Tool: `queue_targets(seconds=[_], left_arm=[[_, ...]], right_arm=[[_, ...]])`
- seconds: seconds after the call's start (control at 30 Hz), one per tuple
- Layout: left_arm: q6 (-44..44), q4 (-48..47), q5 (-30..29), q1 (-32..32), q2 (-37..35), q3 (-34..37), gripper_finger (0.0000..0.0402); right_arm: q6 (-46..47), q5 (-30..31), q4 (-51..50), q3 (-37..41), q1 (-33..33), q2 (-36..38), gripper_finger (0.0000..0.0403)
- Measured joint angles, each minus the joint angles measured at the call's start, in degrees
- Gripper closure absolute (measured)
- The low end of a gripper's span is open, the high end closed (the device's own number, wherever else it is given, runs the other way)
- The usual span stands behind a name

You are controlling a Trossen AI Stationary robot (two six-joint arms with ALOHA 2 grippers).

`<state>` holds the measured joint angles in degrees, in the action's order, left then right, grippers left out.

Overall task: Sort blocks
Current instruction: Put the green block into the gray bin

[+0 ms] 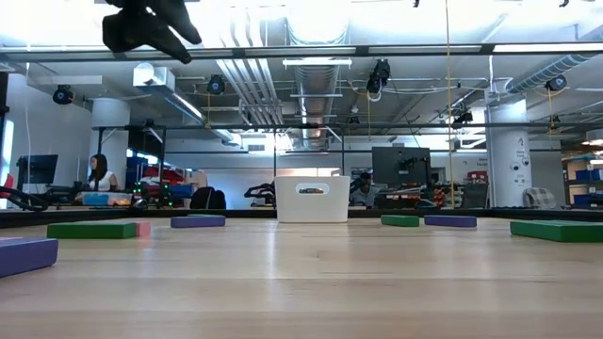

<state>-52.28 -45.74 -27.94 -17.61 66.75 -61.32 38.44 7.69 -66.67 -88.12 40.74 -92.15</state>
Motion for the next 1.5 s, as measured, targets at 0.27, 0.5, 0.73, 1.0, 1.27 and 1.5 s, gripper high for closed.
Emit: queue_targets(seconds=[0.27, 0.5, 0.73, 1.0, 1.27, 1.5], left_arm=[[0.2, -0.1, 0.0, 0.0, 0.1, 0.0, 0.026], [0.6, -0.1, 0.0, 0.0, 0.1, 0.0, 0.026], [0.4, 0.0, 0.0, 0.0, 0.1, 0.0, 0.026], [0.4, 0.1, 0.0, 0.0, 0.1, 0.0, 0.026], [0.4, 0.3, -0.1, 0.0, 0.1, 0.0, 0.026], [0.4, 2.2, -0.1, 0.1, 0.1, 0.0, 0.026]], right_arm=[[4.0, 2.5, -0.3, 0.0, 2.2, -6.8, 0.003], [4.8, -0.5, 2.4, 0.0, 4.1, -11.3, 0.0014], [9.7, -1.7, 3.7, 1.0, 5.2, -11.9, 0.0014], [26.0, -4.3, 4.7, 4.1, 4.0, -11.6, 0.0014], [31.3, -4.8, 4.4, 4.5, 1.0, -11.4, 0.0014], [27.7, -3.4, -3.0, 4.8, -1.0, -8.4, 0.0014]])
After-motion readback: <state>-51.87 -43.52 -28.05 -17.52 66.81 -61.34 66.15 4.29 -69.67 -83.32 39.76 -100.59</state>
